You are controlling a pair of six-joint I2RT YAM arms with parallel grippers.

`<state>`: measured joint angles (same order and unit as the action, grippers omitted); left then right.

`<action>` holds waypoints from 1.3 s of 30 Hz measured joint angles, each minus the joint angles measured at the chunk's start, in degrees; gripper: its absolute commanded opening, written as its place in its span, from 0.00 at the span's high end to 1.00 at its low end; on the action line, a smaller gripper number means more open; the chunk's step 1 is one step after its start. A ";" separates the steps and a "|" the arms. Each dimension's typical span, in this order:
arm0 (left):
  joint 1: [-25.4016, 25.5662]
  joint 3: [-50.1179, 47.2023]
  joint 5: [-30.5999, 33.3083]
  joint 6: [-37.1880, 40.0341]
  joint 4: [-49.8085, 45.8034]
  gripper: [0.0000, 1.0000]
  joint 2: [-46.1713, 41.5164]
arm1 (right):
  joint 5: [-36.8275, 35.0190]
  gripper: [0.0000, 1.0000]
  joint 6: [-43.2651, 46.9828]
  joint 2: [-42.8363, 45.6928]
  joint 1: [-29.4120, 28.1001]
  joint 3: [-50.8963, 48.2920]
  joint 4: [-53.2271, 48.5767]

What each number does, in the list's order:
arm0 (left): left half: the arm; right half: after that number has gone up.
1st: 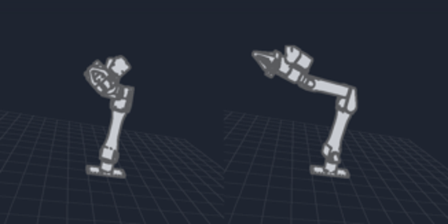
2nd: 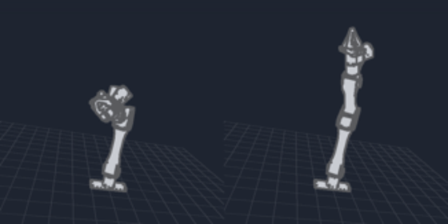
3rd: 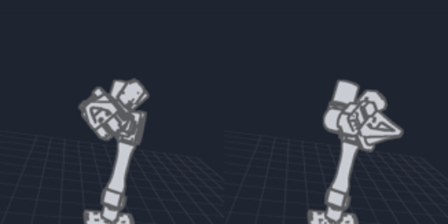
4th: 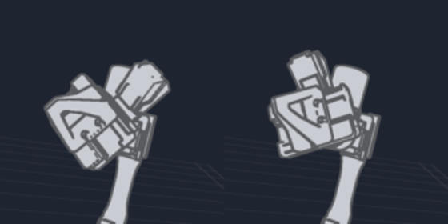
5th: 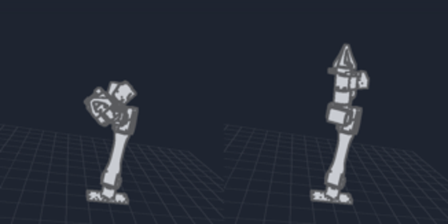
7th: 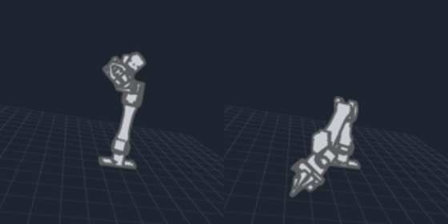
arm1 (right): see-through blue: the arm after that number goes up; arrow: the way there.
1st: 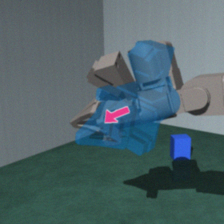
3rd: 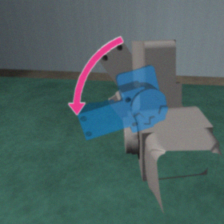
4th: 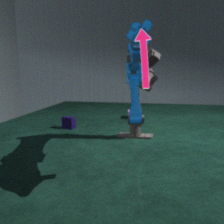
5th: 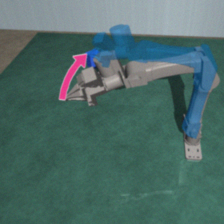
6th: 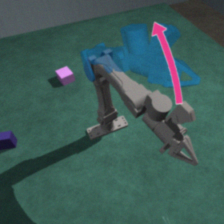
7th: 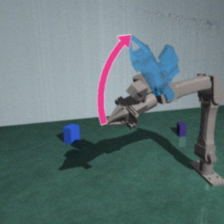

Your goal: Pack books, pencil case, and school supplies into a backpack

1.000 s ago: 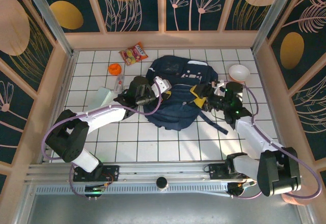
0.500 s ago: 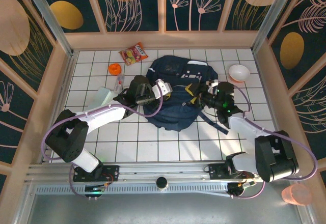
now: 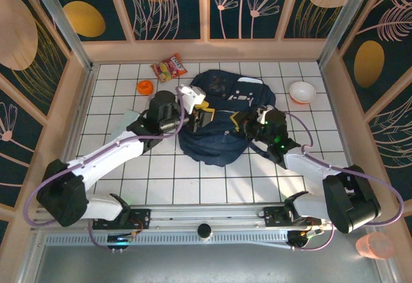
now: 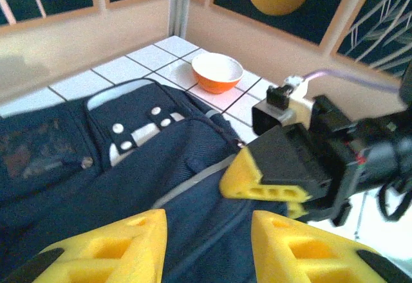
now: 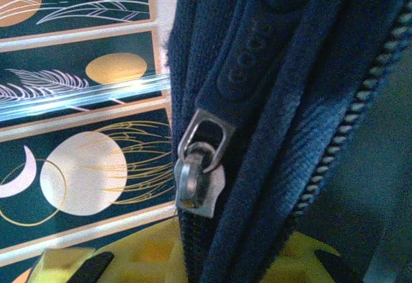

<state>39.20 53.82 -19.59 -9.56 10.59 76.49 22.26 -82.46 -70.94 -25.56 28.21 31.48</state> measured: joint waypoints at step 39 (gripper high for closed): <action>11.43 5.09 13.55 -21.59 -16.46 0.47 7.85 | -2.97 0.92 0.04 -4.28 -2.69 2.43 2.95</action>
<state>50.63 58.92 -6.04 -31.16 -5.87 84.33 19.29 -82.41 -75.22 -28.25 30.63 34.44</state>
